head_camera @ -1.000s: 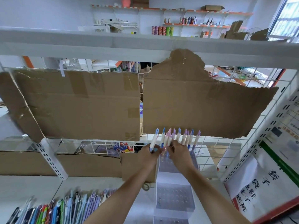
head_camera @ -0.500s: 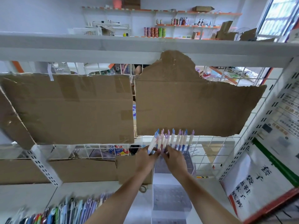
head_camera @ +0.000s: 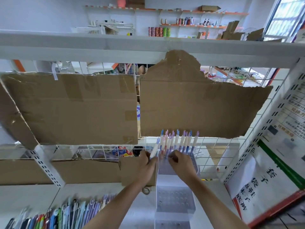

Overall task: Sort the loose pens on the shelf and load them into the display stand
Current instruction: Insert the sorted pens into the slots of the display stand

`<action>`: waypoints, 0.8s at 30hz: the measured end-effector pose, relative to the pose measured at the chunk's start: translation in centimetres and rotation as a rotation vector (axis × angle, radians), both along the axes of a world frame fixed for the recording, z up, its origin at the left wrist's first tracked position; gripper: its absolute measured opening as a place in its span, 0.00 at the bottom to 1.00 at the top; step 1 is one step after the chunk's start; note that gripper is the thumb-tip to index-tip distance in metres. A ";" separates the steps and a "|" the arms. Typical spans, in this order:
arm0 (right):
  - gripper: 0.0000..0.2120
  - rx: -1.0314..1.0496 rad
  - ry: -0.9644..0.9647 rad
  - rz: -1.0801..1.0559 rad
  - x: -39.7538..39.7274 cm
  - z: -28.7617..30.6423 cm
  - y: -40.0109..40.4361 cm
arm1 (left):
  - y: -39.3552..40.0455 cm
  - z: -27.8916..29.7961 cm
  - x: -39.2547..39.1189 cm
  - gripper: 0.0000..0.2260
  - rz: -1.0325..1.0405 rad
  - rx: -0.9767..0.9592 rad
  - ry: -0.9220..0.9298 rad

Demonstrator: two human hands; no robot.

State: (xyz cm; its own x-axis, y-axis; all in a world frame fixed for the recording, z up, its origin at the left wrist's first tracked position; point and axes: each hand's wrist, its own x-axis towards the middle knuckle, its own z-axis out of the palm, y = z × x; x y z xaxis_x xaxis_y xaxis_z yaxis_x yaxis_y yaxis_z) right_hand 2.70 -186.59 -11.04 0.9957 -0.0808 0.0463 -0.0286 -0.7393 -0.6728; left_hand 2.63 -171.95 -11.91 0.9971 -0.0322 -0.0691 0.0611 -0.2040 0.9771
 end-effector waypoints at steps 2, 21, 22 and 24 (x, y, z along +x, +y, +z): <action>0.07 0.183 0.046 0.098 -1.3 1.0 0.3 | 0.4 0.0 -1.1 0.08 -0.103 0.002 0.058; 0.04 0.226 -0.245 -0.064 -0.2 5.2 -2.3 | 2.2 -1.3 -1.1 0.09 -0.098 0.338 -0.037; 0.05 0.188 -0.250 -0.060 0.1 5.0 -2.4 | 2.3 -1.4 -1.0 0.08 -0.107 0.379 -0.058; 0.07 0.137 -0.229 -0.041 0.6 4.7 -2.5 | 2.5 -1.7 -1.0 0.08 -0.117 0.416 -0.078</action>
State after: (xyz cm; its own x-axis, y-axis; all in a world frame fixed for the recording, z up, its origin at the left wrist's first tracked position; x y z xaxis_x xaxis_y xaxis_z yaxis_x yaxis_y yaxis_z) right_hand 3.28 -189.07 -6.32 0.9562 -0.1417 0.2560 0.1080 -0.6423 -0.7588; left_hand 1.59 -169.44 -13.56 0.9911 -0.1310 -0.0245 -0.0570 -0.5825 0.8108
